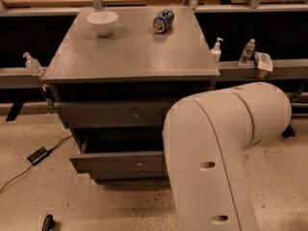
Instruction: Close middle drawer
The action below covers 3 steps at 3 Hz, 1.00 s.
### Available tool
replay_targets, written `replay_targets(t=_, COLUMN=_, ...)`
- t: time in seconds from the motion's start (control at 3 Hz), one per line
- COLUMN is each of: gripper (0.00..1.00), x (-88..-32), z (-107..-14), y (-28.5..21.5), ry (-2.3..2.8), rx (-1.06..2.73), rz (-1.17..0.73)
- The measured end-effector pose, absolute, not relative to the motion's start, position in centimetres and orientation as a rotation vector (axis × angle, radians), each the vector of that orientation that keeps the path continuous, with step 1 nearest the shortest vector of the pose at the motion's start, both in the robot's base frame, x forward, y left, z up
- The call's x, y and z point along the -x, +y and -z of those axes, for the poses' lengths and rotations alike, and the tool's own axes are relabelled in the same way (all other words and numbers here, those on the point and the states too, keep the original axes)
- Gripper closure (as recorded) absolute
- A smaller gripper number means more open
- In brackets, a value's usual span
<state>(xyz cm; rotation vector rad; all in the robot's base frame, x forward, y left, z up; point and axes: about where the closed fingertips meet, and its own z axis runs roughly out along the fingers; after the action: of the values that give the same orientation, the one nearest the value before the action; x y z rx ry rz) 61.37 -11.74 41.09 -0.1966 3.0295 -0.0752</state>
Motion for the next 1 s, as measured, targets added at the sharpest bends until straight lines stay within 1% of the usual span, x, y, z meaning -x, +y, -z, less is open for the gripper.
replay_targets(t=0.33, gripper=1.00, x=-63.2, z=-41.4, y=-11.3, ry=2.969, rx=0.205, rz=0.056)
replay_targets(t=0.67, gripper=1.00, x=-63.7, z=-41.5, y=-11.2, ry=2.944, rx=0.209, rz=0.050)
replay_targets(t=1.0, gripper=1.00, x=-66.4, z=-42.3, y=-10.5, ry=2.867, rx=0.219, rz=0.043)
